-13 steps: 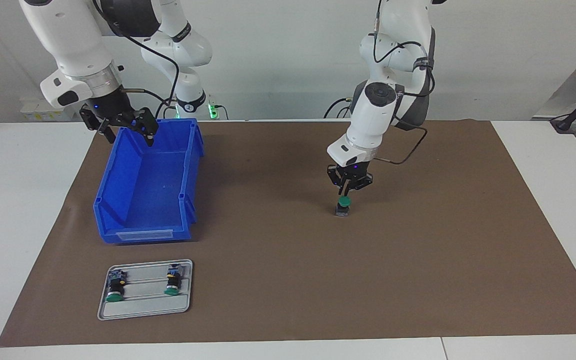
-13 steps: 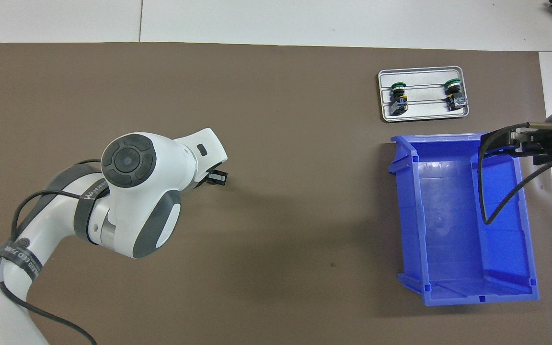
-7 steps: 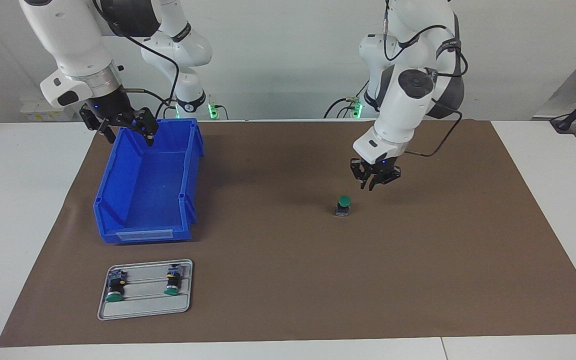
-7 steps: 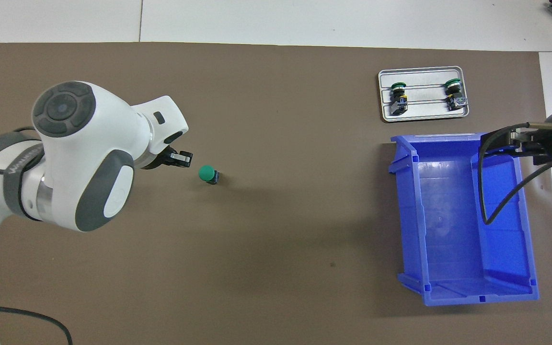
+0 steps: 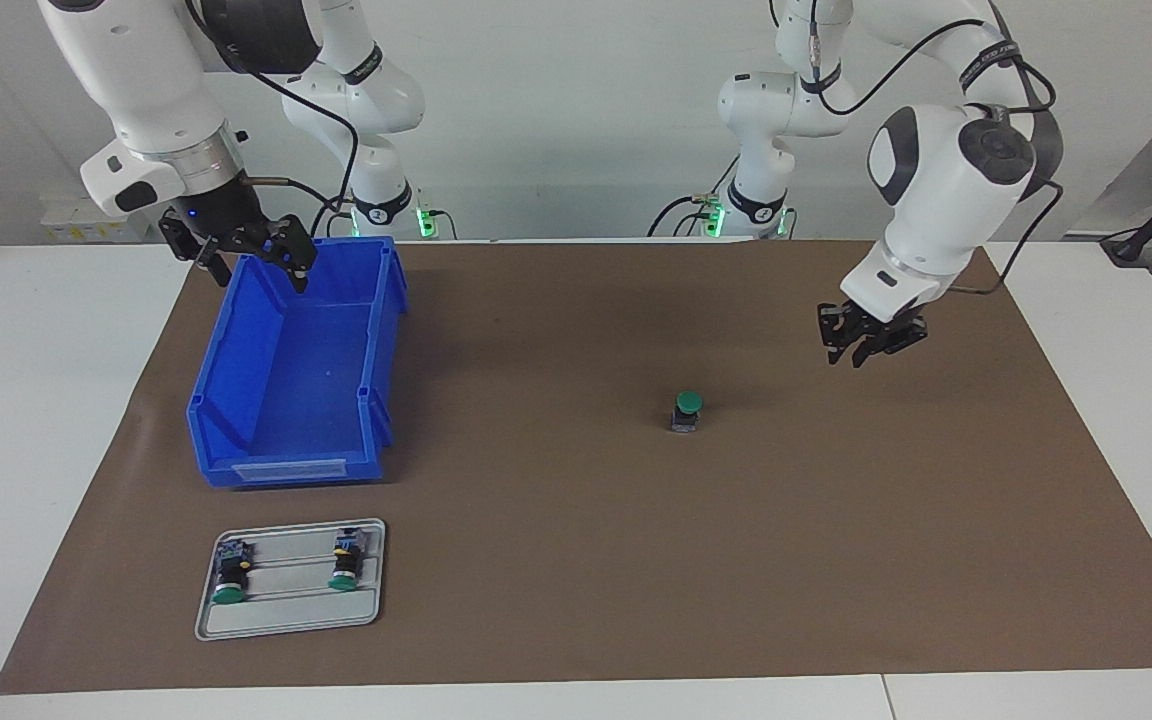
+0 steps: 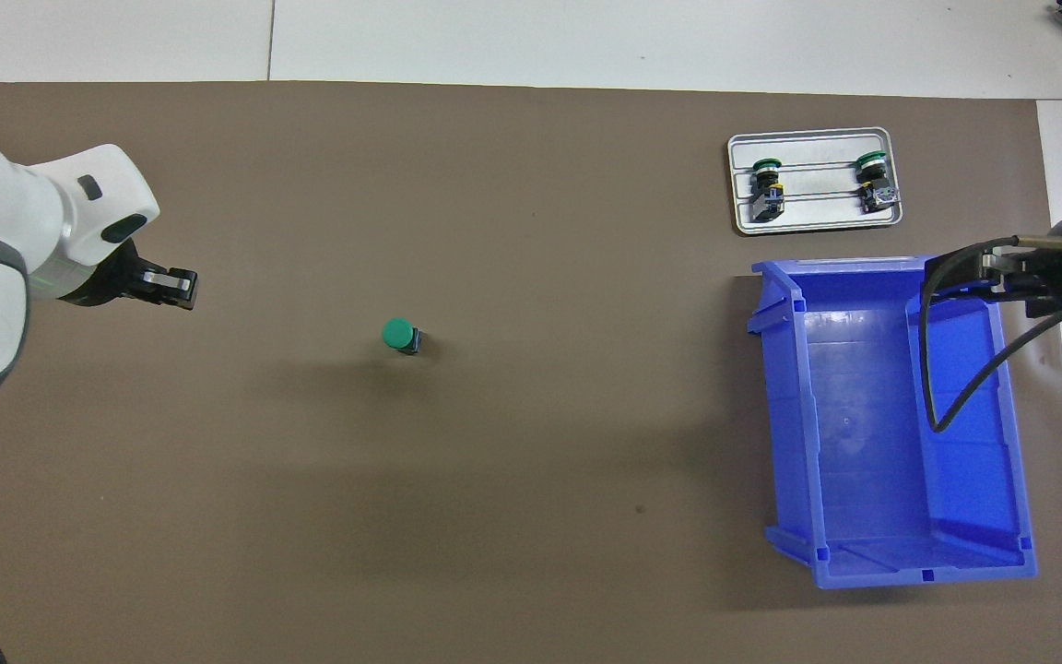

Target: Place and press button with both arms

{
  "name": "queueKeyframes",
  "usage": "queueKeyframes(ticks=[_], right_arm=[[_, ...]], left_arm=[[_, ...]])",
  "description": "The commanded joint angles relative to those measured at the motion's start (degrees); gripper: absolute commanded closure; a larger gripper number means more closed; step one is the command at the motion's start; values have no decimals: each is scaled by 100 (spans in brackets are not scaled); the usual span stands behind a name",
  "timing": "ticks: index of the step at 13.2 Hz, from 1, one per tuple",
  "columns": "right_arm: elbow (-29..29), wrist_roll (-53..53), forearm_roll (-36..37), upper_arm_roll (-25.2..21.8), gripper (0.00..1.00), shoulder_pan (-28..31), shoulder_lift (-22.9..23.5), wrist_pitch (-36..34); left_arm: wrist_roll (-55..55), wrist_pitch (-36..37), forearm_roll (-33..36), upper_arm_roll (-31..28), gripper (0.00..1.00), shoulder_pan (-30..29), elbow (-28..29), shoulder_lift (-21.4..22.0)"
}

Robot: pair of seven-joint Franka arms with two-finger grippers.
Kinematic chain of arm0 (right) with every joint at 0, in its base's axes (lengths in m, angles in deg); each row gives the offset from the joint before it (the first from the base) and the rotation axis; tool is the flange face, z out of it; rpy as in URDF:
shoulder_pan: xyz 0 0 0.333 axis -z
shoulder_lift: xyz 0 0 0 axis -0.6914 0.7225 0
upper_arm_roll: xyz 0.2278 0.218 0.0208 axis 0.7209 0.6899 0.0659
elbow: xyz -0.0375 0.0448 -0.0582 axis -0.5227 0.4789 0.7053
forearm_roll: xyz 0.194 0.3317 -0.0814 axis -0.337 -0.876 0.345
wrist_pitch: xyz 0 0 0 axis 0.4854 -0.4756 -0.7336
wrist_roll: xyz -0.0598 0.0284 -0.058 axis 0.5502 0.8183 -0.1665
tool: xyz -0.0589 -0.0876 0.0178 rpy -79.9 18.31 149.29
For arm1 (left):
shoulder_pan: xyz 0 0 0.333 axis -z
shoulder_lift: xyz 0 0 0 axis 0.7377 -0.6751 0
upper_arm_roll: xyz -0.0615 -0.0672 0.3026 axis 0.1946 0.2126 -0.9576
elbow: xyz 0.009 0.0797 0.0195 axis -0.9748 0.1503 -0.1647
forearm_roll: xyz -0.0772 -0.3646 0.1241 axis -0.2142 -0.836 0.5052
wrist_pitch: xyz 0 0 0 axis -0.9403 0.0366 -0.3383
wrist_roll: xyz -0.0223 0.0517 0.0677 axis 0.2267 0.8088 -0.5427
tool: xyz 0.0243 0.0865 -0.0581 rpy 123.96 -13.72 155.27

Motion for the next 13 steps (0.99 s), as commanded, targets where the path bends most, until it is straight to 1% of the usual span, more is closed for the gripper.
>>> queueKeyframes(ticks=[1, 3, 5, 13], right_arm=[[24, 125, -143, 6, 0, 37, -31, -68], [24, 125, -143, 6, 0, 37, -31, -60], [24, 125, -143, 6, 0, 37, -31, -60], [41, 178, -143, 32, 0, 37, -75, -156]], left_arm=[[43, 519, 135, 45, 33, -155, -460, 202], [43, 696, 196, 45, 1, -112, -804, 167], [43, 906, 467, 106, 0, -68, -919, 176], [-80, 890, 355, 133, 0, -68, -928, 246]])
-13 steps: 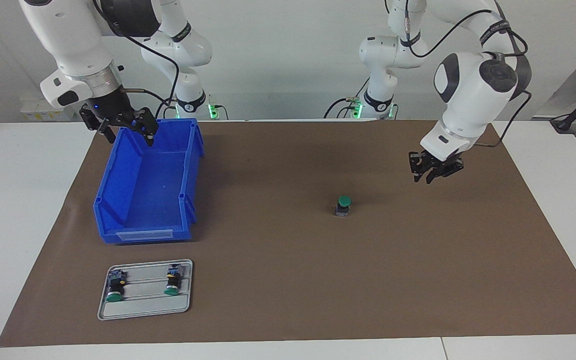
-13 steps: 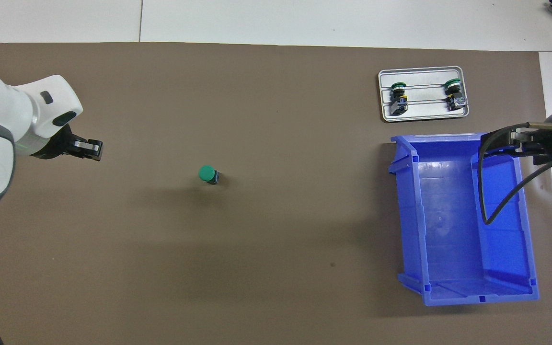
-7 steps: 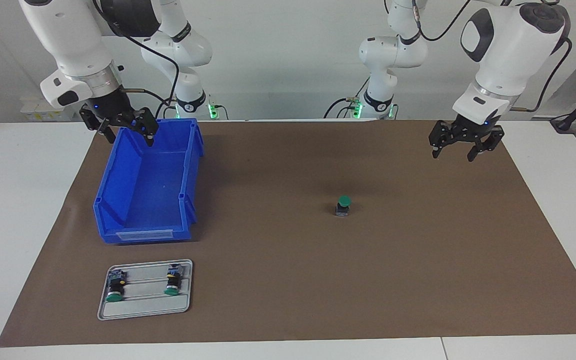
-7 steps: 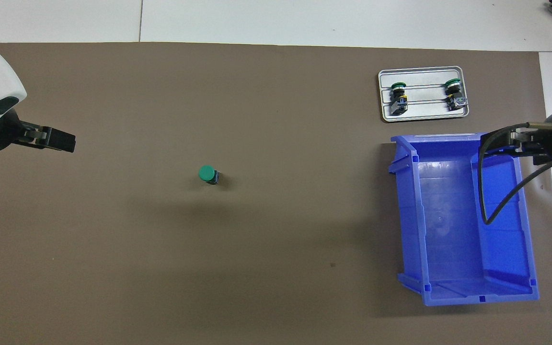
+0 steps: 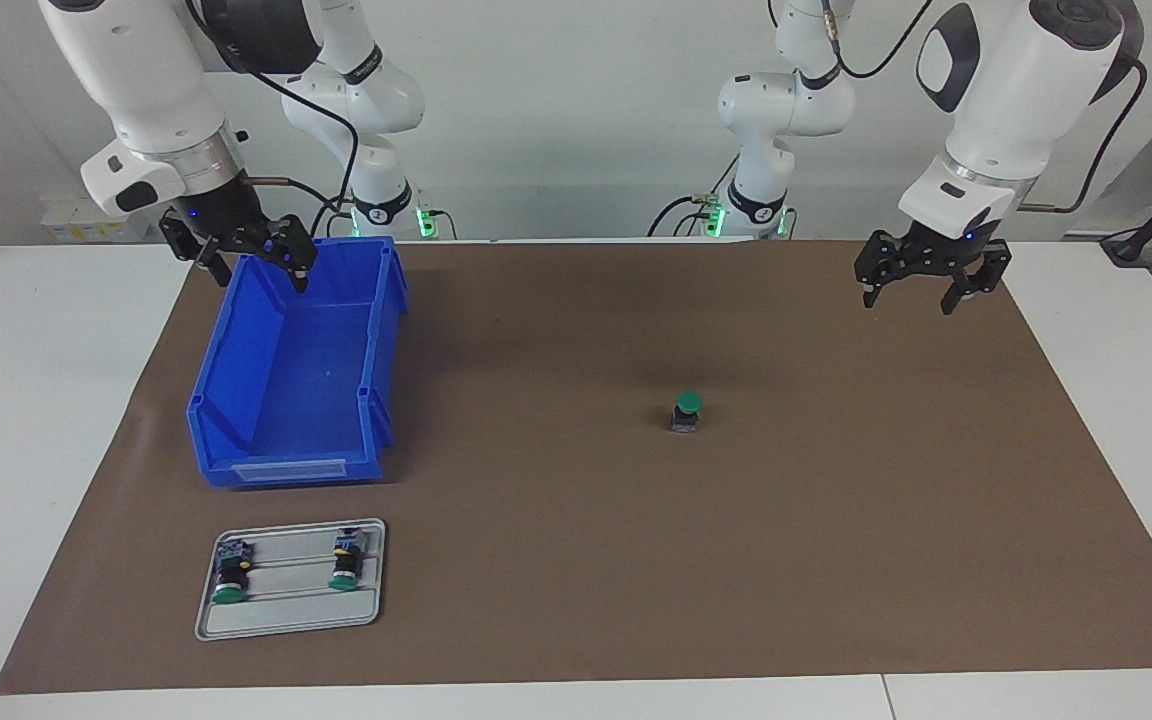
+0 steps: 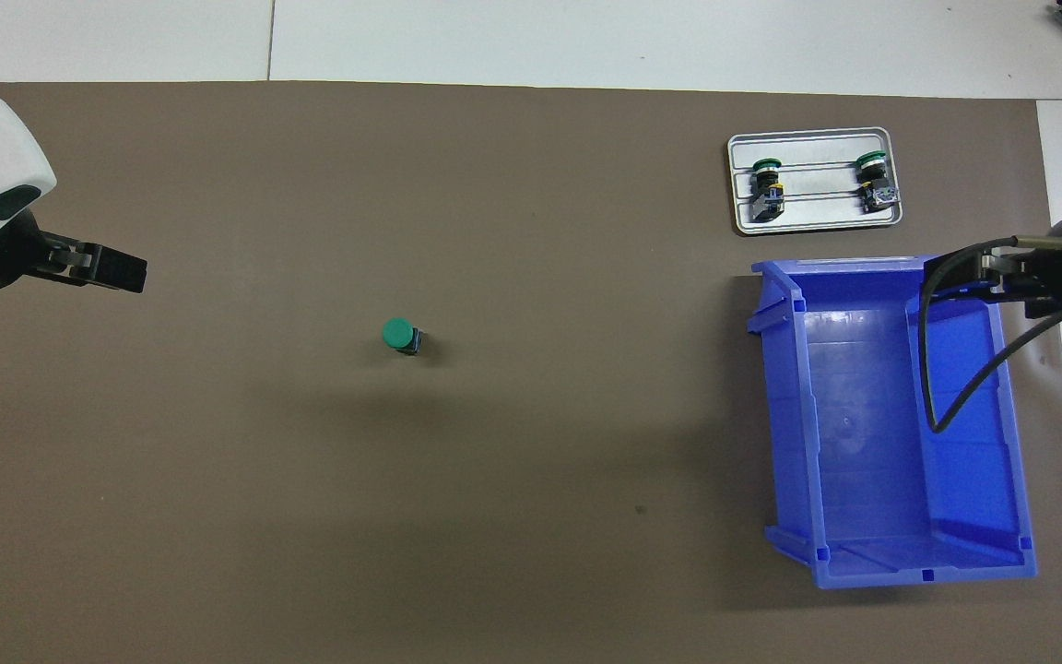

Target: Place and press button with both arms

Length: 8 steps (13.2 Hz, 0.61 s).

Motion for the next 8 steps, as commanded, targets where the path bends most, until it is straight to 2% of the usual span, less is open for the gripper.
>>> queueKeyframes(ticks=[1, 5, 8], right_arm=[[68, 175, -160, 36, 0, 44, -83, -103], [59, -148, -117, 89, 0, -368, -39, 239], [42, -1095, -46, 89, 1, -983, 75, 494]], left_arm=[[-148, 165, -56, -22, 0, 39, -97, 68], [-227, 393, -241, -66, 0, 22, -62, 218], [-236, 438, -241, -66, 0, -31, 122, 323]])
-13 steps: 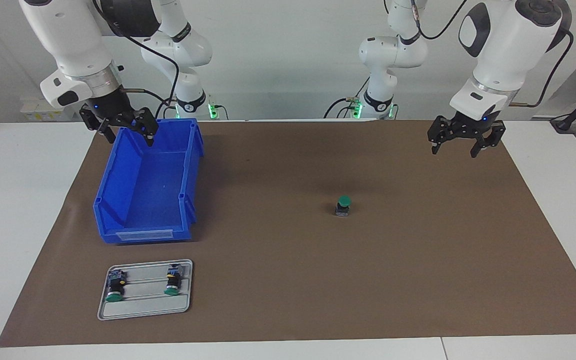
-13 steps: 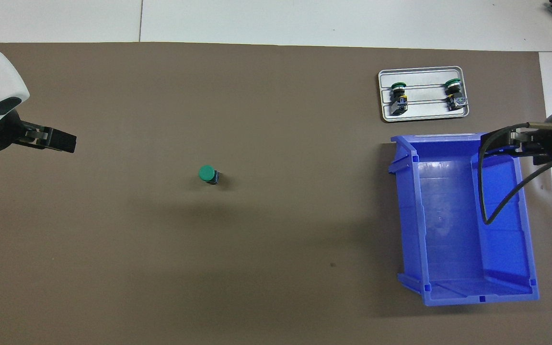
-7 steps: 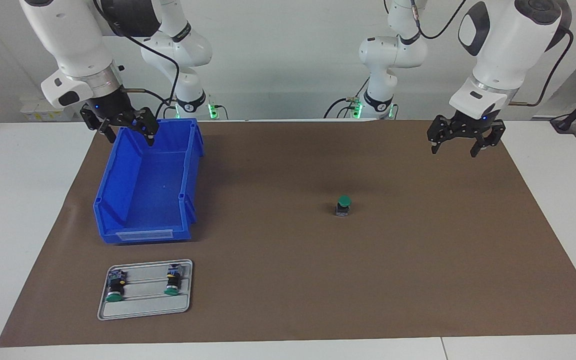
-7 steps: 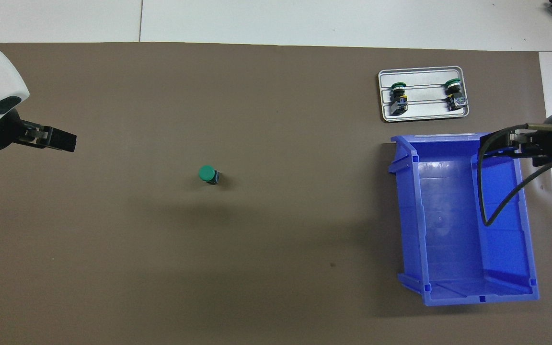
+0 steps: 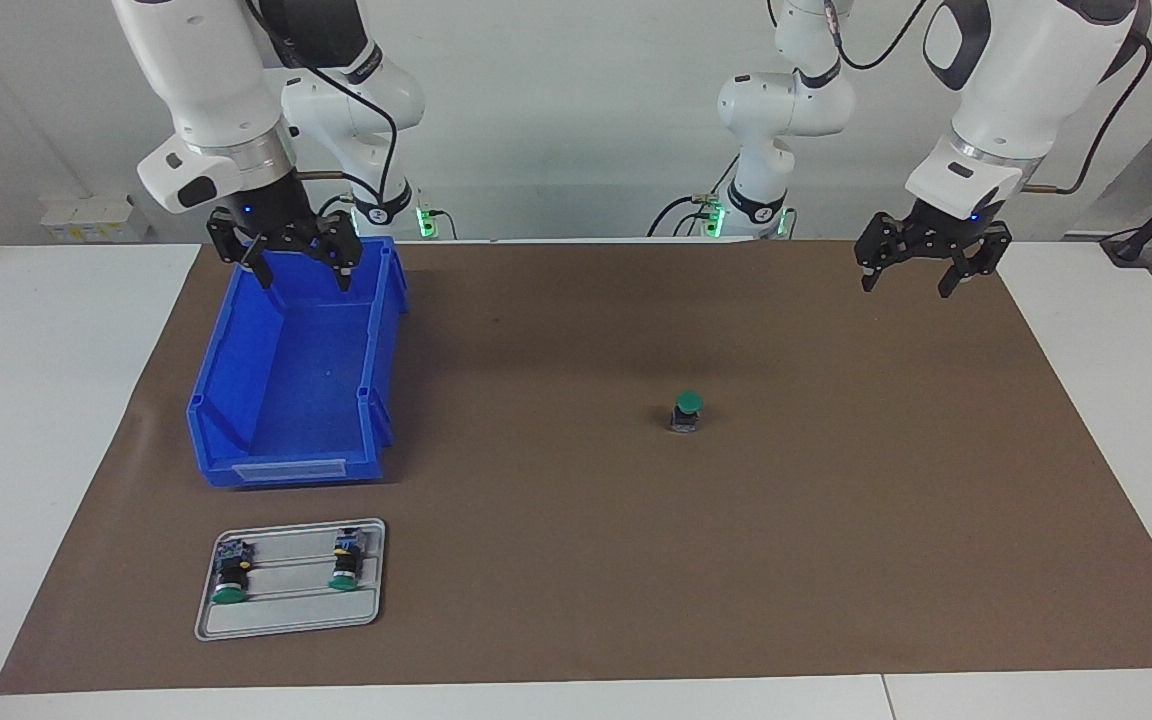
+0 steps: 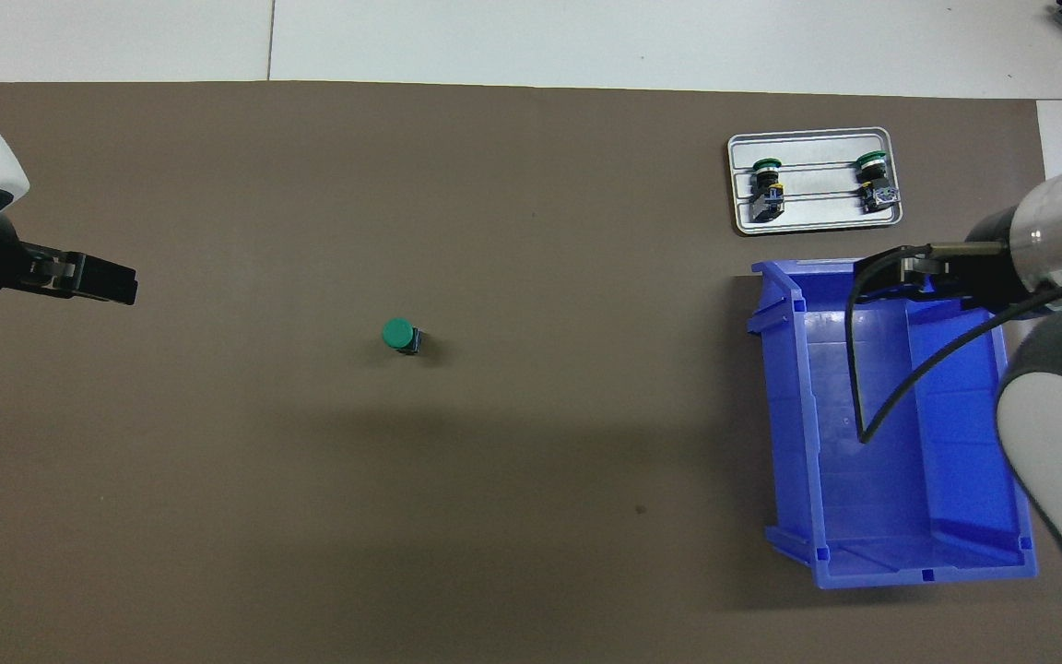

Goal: Place and press button with both arms
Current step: 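Reach the right gripper to the green button and grasp it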

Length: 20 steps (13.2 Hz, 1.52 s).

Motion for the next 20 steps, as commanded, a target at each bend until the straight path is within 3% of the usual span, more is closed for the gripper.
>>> queueKeyframes(ticks=[1, 6, 10, 16, 20], right_arm=[[22, -878, -40, 18, 1, -481, 137, 264], [-398, -2409, -23, 18, 2, -1378, 829, 528], [-1514, -3394, -14, 18, 2, -2003, 1893, 555], [-2068, -4185, -5, 18, 3, -2662, 2886, 1205], [-2131, -4283, 39, 18, 3, -2952, 3335, 1783]], left_arm=[[-63, 96, -72, -24, 0, -24, 213, 183], [-28, 78, -72, -50, 0, -139, 416, 298], [-28, 87, -63, -50, 0, -139, 416, 298], [-28, 87, -72, -50, 0, -139, 416, 298], [-28, 87, -63, -50, 0, -139, 416, 298]])
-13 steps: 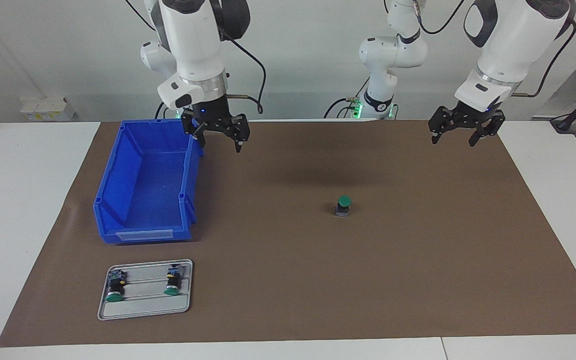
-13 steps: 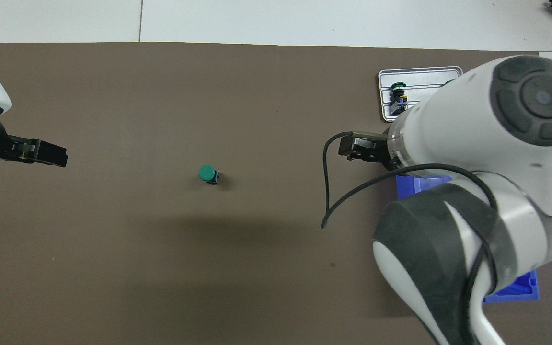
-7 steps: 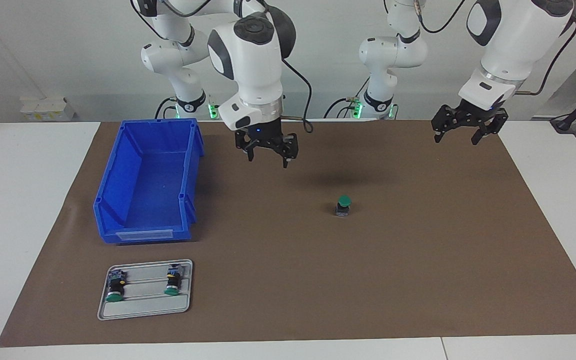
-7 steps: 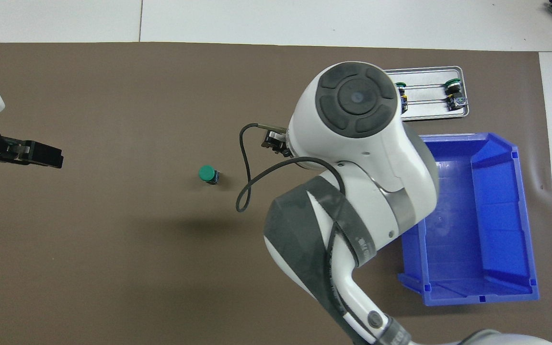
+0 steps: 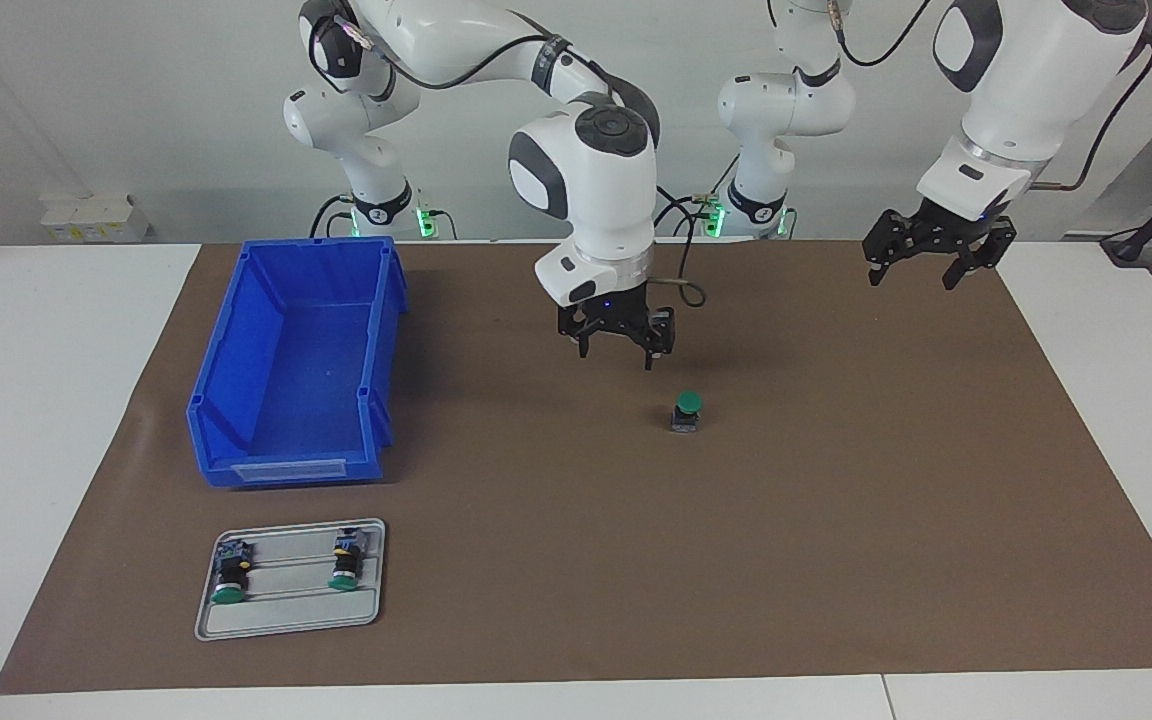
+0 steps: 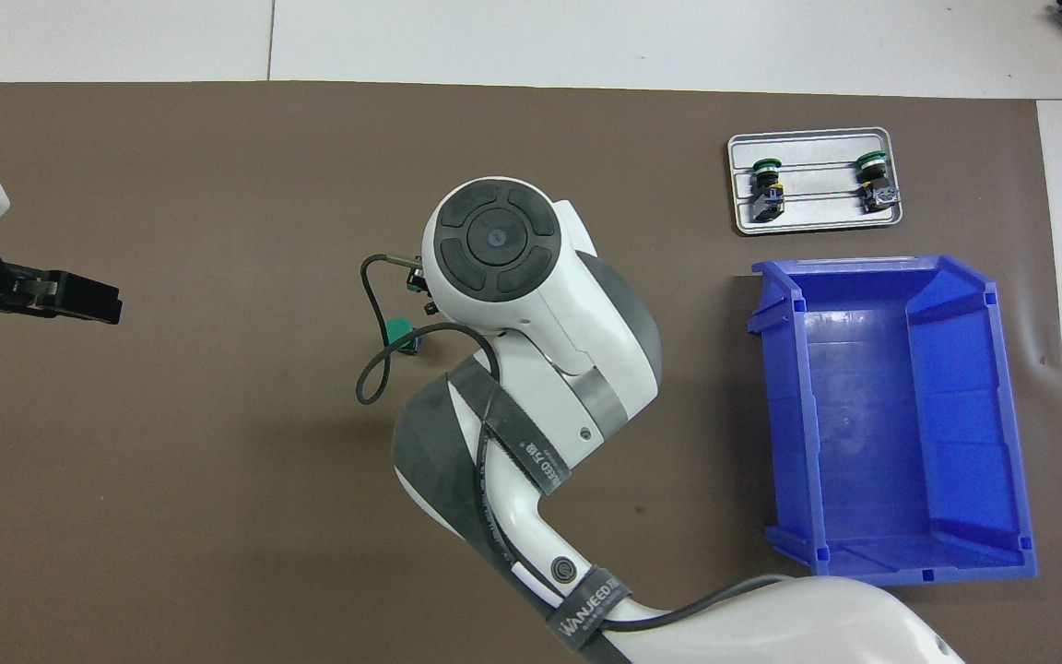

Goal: Place and press button with both arms
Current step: 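Reach the right gripper to the green button and grasp it, then lift the green button off the table with the right gripper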

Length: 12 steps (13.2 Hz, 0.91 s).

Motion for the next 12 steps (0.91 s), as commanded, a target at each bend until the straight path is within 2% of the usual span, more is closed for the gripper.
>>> queueKeyframes(ticks=[1, 2, 6, 8, 12], right_arm=[[-355, -142, 56, -22, 6, -244, 572, 353], [-486, -168, 161, -56, 12, -401, 801, 502], [-917, -248, 293, -57, 12, -587, 1355, 801], [-910, -212, 583, -13, 12, -596, 1445, 986], [-857, -2, 663, -13, 16, -649, 1515, 1171]], left_arm=[[-18, 20, -71, 22, 0, -53, 167, 163], [-18, 20, -71, 22, 0, -53, 167, 163], [-18, 20, -62, 22, 0, -53, 159, 163], [-18, 20, -62, 22, 0, -53, 167, 163], [-18, 20, -71, 22, 0, -53, 167, 163]])
